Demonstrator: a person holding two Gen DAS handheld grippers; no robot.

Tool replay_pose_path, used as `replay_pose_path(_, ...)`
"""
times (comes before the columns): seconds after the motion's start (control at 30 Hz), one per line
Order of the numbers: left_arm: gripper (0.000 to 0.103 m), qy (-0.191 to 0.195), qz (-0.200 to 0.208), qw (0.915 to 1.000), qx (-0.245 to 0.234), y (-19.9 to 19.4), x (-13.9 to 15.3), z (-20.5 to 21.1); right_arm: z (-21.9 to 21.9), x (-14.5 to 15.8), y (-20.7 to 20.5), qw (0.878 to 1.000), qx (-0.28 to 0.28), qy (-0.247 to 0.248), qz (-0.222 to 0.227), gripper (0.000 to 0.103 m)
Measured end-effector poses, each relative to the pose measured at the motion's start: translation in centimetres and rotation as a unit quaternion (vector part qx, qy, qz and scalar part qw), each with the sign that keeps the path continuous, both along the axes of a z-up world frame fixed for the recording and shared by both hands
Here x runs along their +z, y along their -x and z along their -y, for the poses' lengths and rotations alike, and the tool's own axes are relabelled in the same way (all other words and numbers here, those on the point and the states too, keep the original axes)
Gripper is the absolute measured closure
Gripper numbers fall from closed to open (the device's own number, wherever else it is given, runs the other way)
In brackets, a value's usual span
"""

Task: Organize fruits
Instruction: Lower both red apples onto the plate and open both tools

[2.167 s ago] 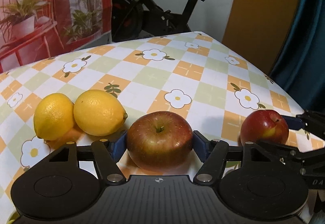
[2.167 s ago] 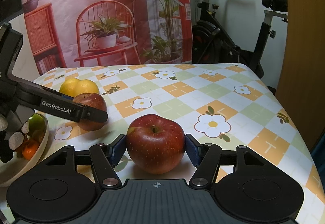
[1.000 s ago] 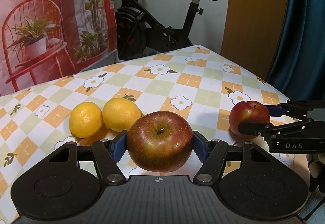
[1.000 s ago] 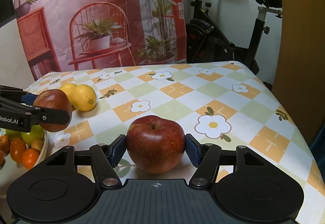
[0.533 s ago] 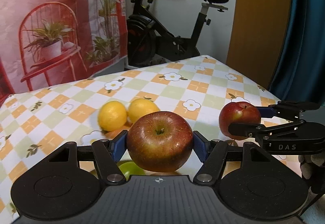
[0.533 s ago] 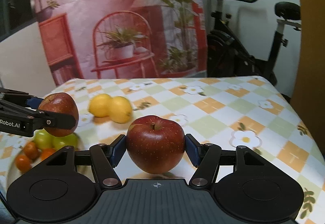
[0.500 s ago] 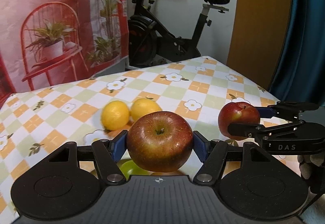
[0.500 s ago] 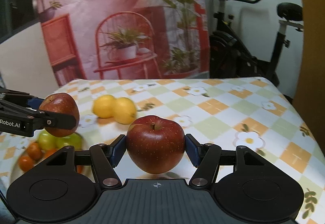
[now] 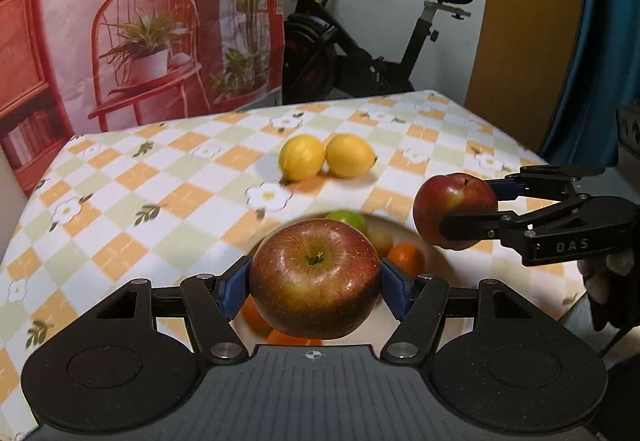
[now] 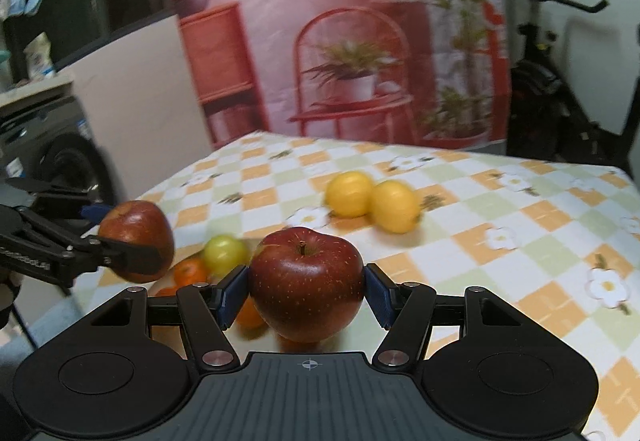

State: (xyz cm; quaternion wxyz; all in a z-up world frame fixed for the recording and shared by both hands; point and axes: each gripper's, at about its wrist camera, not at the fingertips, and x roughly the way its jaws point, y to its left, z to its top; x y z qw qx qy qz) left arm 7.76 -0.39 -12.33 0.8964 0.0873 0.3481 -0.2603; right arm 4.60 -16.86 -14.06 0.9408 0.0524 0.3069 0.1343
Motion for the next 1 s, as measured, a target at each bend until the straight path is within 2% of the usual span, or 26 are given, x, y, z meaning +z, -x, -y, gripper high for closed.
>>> replay_pose_path(0.37, 0.034, 0.022, -0.020, 0.9995, -0.006, -1.5, -1.7, -0.1, -2.8, -1.1, 0.6, 0.997, 0.058, 0.004, -0.041, 0.045)
replay_pose_path(0.63, 0.034, 0.007, -0.030, 0.9992, -0.025, -2.0, -3.2, 1.0, -2.9, -2.6, 0.3, 0.995, 0.063, 0.008, -0.072, 0.045)
replay_pose_path(1.0, 0.034, -0.007, -0.036, 0.9988, -0.032, -3.0, -4.4, 2.3, -2.9, -3.3, -0.1, 0.995, 0.067, 0.019, -0.065, 0.045)
